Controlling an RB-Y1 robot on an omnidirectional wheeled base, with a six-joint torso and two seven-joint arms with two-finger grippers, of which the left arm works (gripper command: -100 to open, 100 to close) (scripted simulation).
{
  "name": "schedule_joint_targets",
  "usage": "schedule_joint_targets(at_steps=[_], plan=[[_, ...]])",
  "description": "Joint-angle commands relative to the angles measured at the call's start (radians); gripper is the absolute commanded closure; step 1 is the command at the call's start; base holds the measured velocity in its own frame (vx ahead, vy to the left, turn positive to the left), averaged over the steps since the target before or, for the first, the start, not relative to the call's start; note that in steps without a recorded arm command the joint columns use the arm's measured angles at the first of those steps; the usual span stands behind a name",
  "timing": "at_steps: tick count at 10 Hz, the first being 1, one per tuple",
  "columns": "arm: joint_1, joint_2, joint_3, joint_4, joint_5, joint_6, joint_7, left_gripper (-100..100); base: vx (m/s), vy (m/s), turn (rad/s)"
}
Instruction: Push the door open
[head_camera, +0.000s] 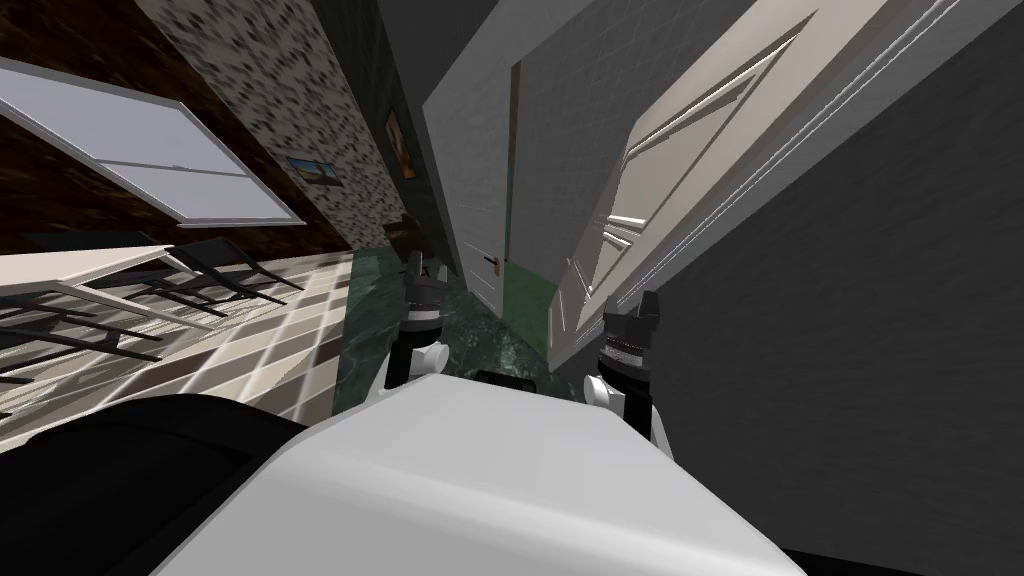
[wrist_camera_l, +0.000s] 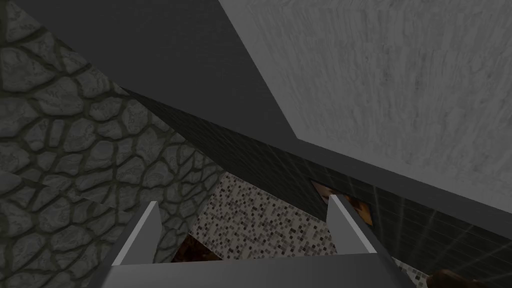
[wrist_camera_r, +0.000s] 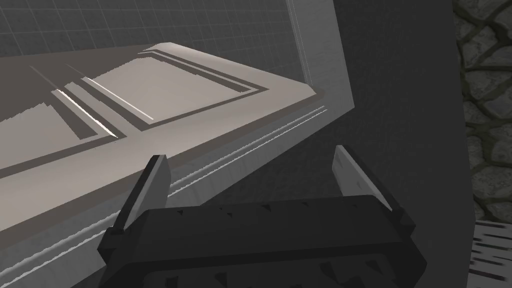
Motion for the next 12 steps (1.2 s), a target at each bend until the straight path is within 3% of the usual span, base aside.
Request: schedule_joint_targets(at_steps=[1, 7, 12], plan=[[-0.017, 0.012, -0.008, 0.031, -0.001, 0.001, 0.002, -100, 0.033, 0.051, -0.010], [-0.073, 0.043, -0.034, 0.131, -0.006, 0.004, 0.007, -100, 0.062, 0.081, -0.013], [-0.143, 0.071, -0.067, 0.259, -0.012, 0.007, 0.013, -100, 0.077, 0.101, -0.018]])
